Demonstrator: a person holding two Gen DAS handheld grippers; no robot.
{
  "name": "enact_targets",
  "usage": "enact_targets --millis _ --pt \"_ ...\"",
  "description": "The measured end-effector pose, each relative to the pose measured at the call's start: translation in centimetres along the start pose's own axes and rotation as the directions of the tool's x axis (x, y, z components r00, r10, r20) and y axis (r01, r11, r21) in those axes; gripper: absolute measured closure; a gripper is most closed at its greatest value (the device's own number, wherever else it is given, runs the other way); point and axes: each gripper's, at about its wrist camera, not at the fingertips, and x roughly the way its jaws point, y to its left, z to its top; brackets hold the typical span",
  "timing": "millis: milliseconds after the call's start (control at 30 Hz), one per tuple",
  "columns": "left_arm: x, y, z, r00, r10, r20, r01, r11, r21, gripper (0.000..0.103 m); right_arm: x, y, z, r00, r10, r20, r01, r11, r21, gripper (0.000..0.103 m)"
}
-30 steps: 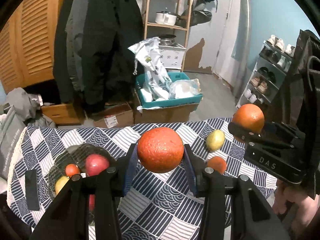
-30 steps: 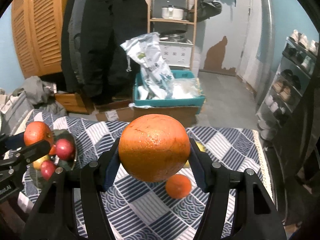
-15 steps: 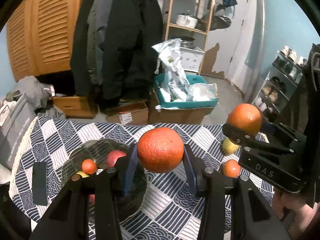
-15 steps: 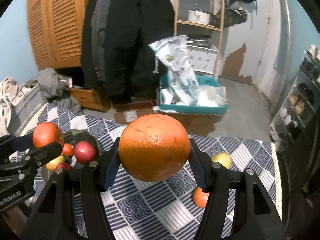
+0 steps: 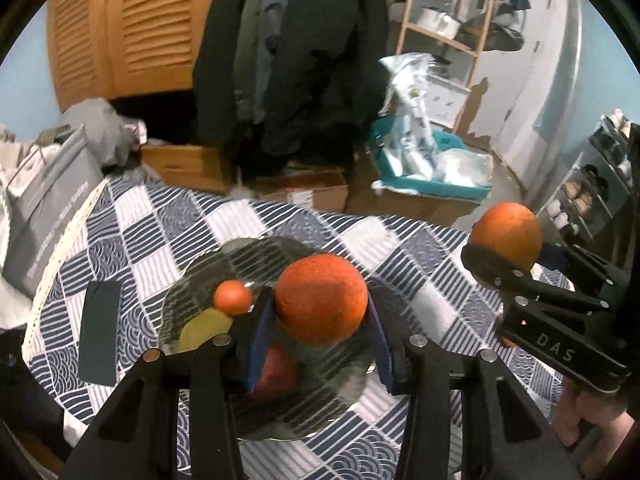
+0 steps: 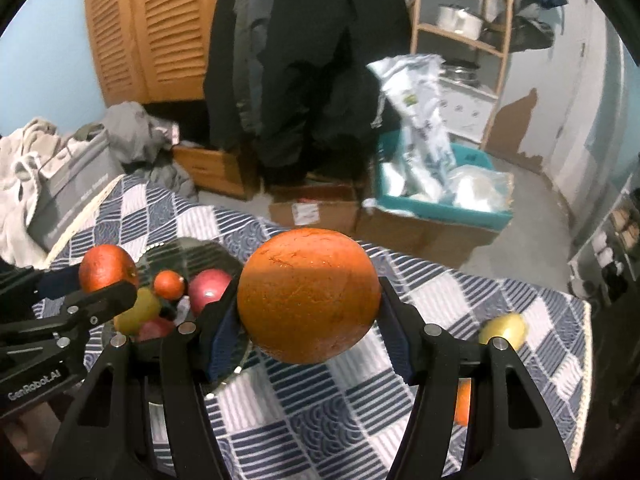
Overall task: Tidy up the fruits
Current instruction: 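Lower both oranges onto the glass plate and open both tools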
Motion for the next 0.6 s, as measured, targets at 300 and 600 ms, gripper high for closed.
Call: enact_targets --millis 300,600 --pt "2.8 4.3 -2.4 0.994 0.062 -0.095 -0.068 0.996 -0.060 0.058 4.0 3.2 -0.9 0.994 0.064 -0.092 -0.067 0.997 -0.029 0.040" --pt "4.3 7.1 -4.3 0.983 0.074 -0.170 -0.093 0.990 -0.106 0.057 8.1 5.3 -2.8 0.974 0.098 -0.206 -0.108 0.993 -0.037 0.040"
